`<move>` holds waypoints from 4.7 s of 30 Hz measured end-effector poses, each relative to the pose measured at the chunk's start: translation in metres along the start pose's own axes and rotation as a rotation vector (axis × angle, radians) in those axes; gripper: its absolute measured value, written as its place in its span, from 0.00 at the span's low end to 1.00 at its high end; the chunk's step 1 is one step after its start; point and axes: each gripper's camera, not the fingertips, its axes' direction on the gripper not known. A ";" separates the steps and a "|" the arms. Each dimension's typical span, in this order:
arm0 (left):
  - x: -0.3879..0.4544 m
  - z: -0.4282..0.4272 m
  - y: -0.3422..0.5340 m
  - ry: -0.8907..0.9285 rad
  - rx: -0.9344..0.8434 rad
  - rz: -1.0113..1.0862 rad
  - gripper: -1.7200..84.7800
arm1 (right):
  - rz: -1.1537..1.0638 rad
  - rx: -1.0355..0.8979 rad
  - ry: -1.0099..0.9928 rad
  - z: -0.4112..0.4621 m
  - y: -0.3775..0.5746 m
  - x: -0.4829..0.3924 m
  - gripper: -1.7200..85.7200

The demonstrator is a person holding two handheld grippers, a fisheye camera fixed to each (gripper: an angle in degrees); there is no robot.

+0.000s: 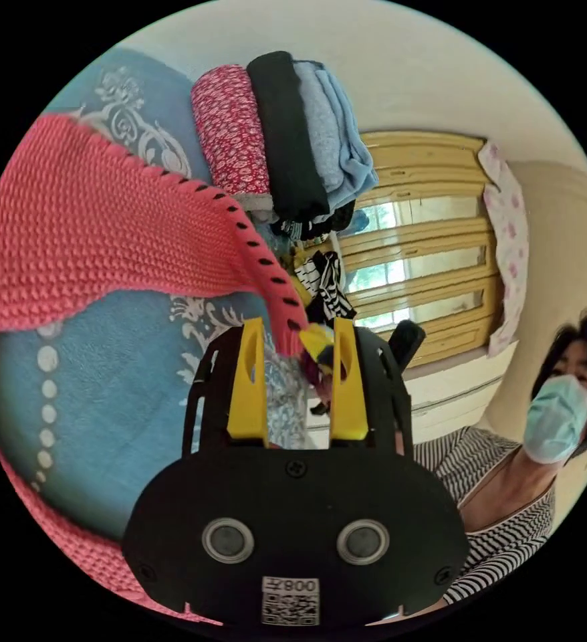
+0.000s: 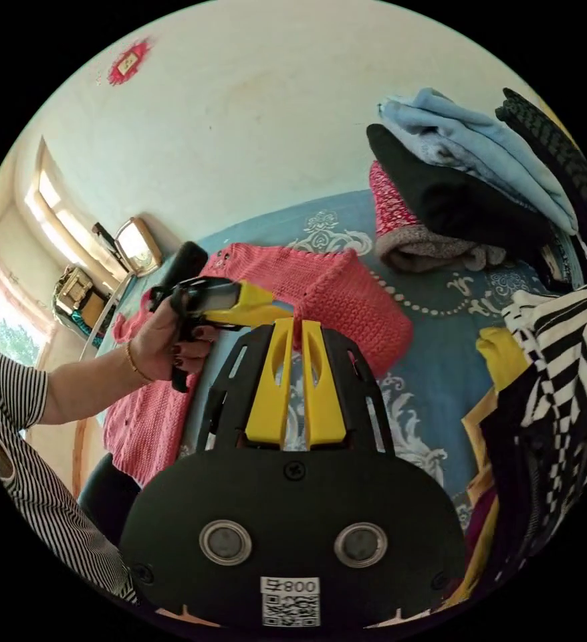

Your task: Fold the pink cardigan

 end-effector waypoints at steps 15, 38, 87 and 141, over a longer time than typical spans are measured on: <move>-0.033 -0.084 0.037 0.030 0.023 -0.033 0.08 | 0.496 0.146 -0.547 0.005 0.096 0.120 0.12; -0.050 -0.379 0.260 -0.301 0.251 -0.105 0.08 | 0.218 -0.226 -1.064 0.189 0.017 -0.135 0.09; -0.150 -0.333 0.533 -1.122 0.332 -0.002 0.03 | -0.279 -0.413 0.093 0.317 -0.103 -0.434 0.02; -0.185 -0.329 0.766 -0.778 0.537 0.137 0.05 | 0.248 -0.717 -1.078 0.463 -0.116 -0.371 0.12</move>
